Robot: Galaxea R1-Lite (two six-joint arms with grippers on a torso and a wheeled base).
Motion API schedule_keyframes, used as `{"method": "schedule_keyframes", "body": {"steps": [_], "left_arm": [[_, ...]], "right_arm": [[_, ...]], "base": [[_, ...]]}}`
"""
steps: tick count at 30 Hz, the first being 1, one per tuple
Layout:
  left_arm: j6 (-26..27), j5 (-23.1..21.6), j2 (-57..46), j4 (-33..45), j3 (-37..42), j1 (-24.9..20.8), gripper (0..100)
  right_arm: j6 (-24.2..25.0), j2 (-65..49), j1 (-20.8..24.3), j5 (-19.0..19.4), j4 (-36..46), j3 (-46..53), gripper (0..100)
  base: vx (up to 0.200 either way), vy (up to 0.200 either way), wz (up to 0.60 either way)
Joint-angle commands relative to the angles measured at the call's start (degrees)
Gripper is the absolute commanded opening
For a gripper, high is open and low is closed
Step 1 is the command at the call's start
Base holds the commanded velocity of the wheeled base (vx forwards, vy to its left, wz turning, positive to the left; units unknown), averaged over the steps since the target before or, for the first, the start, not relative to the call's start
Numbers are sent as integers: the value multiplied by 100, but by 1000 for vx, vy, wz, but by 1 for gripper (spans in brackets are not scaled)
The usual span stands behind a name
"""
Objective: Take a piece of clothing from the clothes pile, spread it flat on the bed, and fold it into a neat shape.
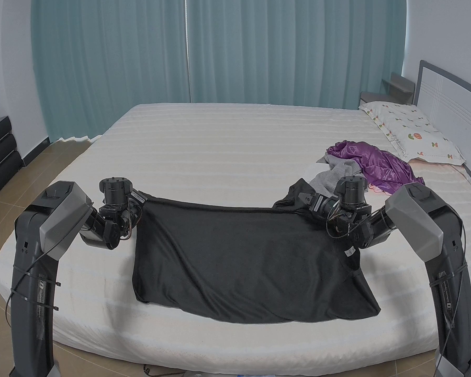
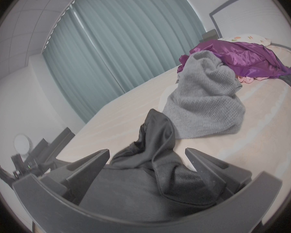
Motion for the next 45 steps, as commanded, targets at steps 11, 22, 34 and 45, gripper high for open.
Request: {"method": "schedule_keyframes", "body": {"steps": [11,22,34,45], "left_arm": [[24,10,-4,-3,2,-2,0],[42,10,5,-11,-227,121,0],[42,10,-4,-3,-649,324,0],[15,-16,75,-258,-763,376,0]], "right_arm": [[-487,686,0,-457,128,-650,0],[277,414,-229,-466,84,-747,0],[805,414,-405,-483,75,-1133,0],[1042,590,-440,-1037,22,-2012,0]], "base": [[0,0,0],[0,0,0],[0,0,0],[0,0,0]]}}
